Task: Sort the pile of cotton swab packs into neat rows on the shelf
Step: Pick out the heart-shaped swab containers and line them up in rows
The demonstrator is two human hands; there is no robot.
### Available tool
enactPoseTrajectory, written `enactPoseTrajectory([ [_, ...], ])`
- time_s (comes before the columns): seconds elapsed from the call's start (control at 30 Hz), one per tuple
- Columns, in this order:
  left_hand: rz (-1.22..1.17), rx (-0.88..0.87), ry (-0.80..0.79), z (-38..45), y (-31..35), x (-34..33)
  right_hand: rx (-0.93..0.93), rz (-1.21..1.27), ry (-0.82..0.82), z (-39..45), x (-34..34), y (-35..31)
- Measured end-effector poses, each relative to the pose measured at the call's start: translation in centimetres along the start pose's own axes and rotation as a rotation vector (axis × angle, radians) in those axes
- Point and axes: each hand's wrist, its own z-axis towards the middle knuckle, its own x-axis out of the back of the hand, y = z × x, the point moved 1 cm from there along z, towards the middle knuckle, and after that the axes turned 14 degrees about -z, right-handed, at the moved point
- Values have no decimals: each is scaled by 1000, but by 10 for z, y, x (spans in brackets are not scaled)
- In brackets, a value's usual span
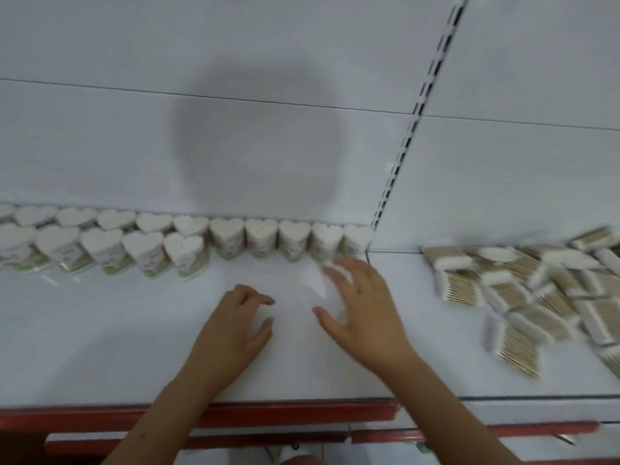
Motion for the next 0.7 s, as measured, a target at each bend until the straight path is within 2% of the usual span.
enactPoseTrajectory([
  [0.07, -22, -23, -102, -1, 5, -14, -147, 48, -226, -9, 4, 32],
  [0.13, -57, -27, -138, 0, 13, -24, -243, 180, -417, -20, 1, 47],
  [0.17, -90, -30, -162, 0, 18, -29, -266, 221, -432, -24, -1, 48],
  [0.27, -226, -70, -223, -2, 39, -40, -360, 382, -345, -32, -4, 31],
  [0.33, -312, -105, -173, -4, 52, -44, -418, 584, -377, -31, -2, 11],
  [0.47, -373, -105, 86, -5, 59, -34, -423, 864, -510, -21, 4, -15],
  [0.6, -417, -13, 134, -10, 51, -18, -257, 837, -598, -7, -2, -30],
  [0.7, -321, 20, 238, -7, 37, -7, -214, 750, -502, -1, -20, -36],
])
